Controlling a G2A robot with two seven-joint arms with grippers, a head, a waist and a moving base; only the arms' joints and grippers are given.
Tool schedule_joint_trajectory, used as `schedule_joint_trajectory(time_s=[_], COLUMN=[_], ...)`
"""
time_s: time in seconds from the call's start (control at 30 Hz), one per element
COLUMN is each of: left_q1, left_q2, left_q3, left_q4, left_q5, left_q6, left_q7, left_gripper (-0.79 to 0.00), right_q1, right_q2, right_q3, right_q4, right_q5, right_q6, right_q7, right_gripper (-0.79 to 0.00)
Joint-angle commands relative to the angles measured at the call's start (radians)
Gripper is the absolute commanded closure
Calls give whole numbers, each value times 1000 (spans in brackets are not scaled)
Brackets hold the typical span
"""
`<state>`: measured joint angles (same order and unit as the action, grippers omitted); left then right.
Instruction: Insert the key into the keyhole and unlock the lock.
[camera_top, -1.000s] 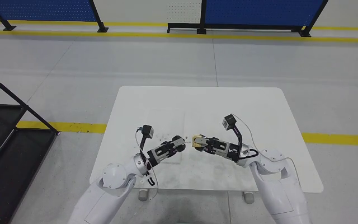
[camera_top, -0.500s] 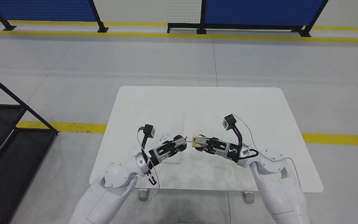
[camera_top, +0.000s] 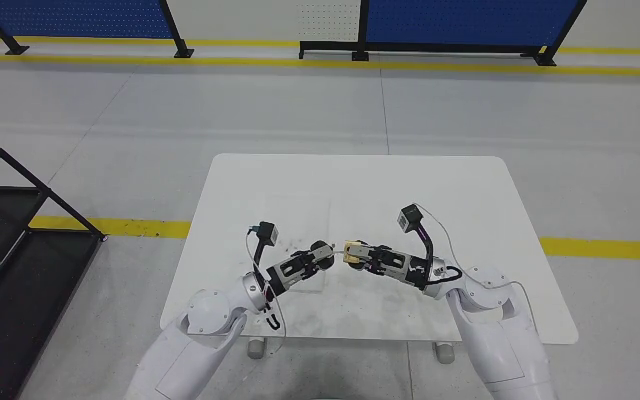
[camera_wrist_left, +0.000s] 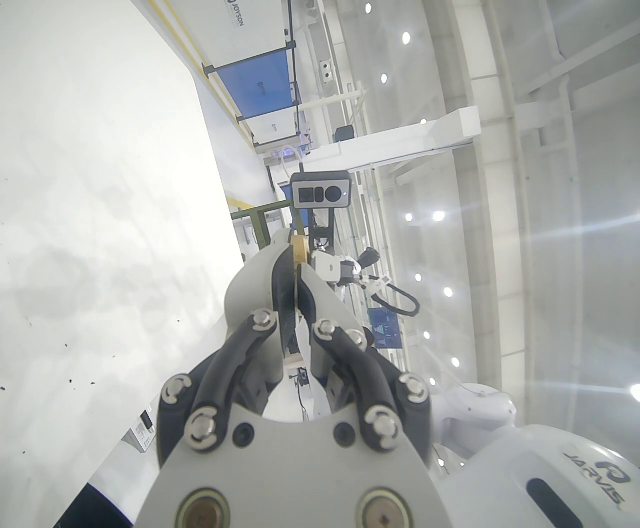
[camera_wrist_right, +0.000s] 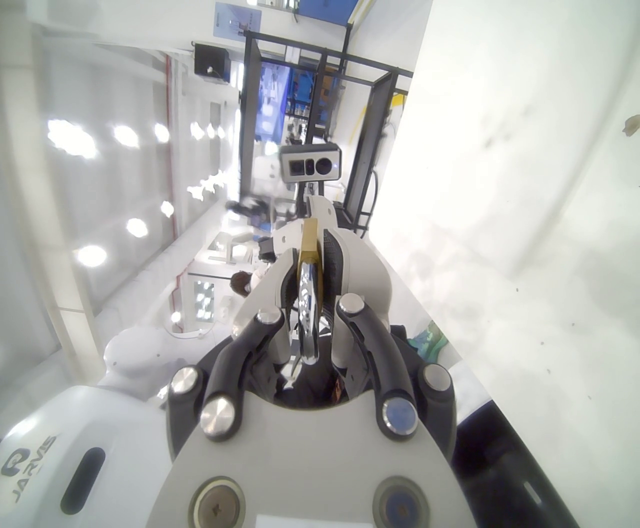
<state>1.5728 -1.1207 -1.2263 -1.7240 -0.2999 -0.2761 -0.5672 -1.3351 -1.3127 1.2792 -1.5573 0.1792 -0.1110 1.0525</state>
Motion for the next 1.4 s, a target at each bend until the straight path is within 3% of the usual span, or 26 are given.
schedule_joint_trajectory(time_s=[0.0,0.23,0.4,0.8,0.93,1.37], left_q1=[0,20,44,42,36,-47], left_q2=[0,7,11,12,12,2], left_q3=[-1,-49,-91,-91,-100,-109], left_q4=[1,-10,-11,-4,26,190], left_q5=[2,-11,-163,-122,-5,675], left_q6=[-1,-8,54,24,-92,-680], left_q7=[0,-6,-67,-60,-28,272], left_gripper=[0,0,0,0,0,0], right_q1=[0,0,0,0,0,0], right_q2=[0,0,0,0,0,0], right_q3=[0,0,0,0,0,0], right_q4=[0,0,0,0,0,0], right_q5=[0,0,0,0,0,0], right_q6=[0,0,0,0,0,0], right_q7=[0,0,0,0,0,0], right_gripper=[0,0,0,0,0,0])
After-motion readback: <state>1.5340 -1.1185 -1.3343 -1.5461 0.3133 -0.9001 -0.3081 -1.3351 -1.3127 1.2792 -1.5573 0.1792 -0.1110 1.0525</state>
